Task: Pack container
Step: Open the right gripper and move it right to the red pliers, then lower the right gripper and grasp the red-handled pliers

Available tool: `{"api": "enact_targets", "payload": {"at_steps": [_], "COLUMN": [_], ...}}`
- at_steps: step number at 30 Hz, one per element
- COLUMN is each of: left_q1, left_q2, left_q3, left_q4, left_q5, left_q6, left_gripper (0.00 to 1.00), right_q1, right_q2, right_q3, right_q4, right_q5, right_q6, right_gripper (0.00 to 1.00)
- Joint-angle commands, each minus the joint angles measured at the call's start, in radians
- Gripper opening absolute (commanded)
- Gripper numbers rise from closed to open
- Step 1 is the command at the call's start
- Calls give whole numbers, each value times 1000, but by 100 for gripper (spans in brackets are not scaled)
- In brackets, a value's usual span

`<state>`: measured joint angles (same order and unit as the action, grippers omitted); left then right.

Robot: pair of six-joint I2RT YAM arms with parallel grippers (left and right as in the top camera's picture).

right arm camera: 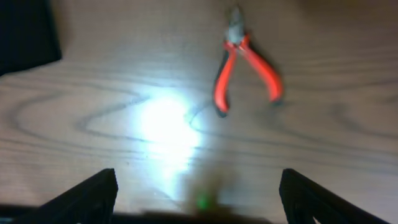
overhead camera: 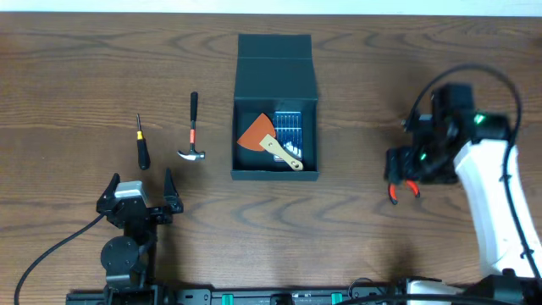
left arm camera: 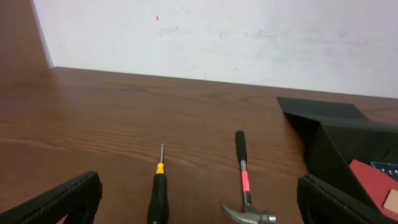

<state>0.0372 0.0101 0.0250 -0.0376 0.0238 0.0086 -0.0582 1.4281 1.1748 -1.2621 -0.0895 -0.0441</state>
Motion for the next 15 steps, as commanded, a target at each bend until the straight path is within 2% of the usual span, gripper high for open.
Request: {"api": "enact_targets", "payload": {"at_steps": [1,12,15], "left_q1": [-3,-3,-3], "left_q2": [-6,-6,-6], "left_q3": [-21,-21,-21], "left_q4": [-32,-32,-32], "left_q5": [-8,-8,-8], "left_q6": [17,17,17], "left_gripper": [99,99,99], "right_q1": [-8,-7,-7], "right_q2": [-69,-66,-66], "right_q3": [-90,-340,-389], "right_q4": [78,326,379], "right_q5": [-90,65,67], "right_q6": [45,74,74], "right_gripper": [84,85,89]}}
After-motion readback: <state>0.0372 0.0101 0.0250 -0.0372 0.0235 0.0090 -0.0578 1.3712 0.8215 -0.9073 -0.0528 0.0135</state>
